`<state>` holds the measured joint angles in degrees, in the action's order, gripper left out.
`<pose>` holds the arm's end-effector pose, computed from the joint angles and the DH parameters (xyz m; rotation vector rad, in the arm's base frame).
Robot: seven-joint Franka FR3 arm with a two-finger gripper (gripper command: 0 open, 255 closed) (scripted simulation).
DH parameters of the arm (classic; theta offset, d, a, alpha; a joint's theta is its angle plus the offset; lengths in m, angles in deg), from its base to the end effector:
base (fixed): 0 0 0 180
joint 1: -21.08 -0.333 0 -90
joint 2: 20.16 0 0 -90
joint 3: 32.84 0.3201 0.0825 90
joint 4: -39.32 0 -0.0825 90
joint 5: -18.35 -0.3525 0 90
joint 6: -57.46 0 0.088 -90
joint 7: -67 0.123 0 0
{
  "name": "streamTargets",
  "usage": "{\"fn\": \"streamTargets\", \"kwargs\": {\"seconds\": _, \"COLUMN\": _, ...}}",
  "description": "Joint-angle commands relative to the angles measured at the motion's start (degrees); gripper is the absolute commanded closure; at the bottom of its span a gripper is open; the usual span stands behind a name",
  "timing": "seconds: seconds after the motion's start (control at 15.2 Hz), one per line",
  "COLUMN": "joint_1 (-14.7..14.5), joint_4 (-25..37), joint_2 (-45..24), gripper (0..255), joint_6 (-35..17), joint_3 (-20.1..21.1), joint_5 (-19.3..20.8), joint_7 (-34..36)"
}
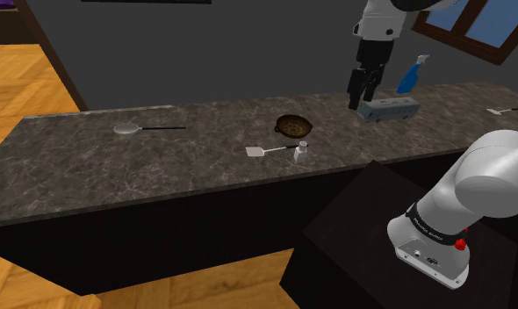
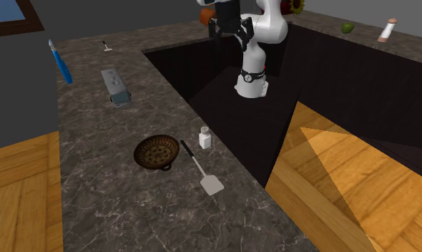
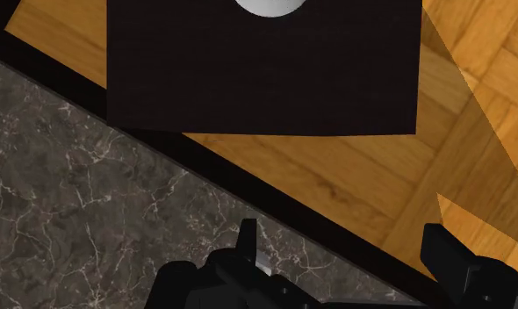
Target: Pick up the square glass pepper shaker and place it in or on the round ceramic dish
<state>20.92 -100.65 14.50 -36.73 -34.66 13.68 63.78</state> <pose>0.3104 -0.0007 0.4925 -3.0217 -0.0313 0.2886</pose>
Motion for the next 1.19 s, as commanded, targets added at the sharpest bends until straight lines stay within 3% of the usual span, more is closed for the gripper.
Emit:
{"fn": "streamTargets", "kwargs": {"seconds": 0.0, "joint_1": 0.2, "joint_4": -0.3, "joint_2": -3.5, "gripper": 0, "joint_6": -3.8, "joint_3": 0.0, "joint_5": 0.5, "joint_7": -0.2}}
{"fn": "streamTargets", "kwargs": {"seconds": 0.53, "joint_1": 0.3, "joint_4": 0.6, "joint_2": -19.5, "gripper": 0, "joint_6": -17.9, "joint_3": 0.7, "joint_5": 1.6, "joint_7": 0.6}}
{"fn": "streamTargets", "kwargs": {"seconds": 1.12, "joint_1": 0.5, "joint_4": 7.7, "joint_2": -39.8, "gripper": 0, "joint_6": -30.0, "joint_3": 0.9, "joint_5": 3.5, "joint_7": 2.3}}
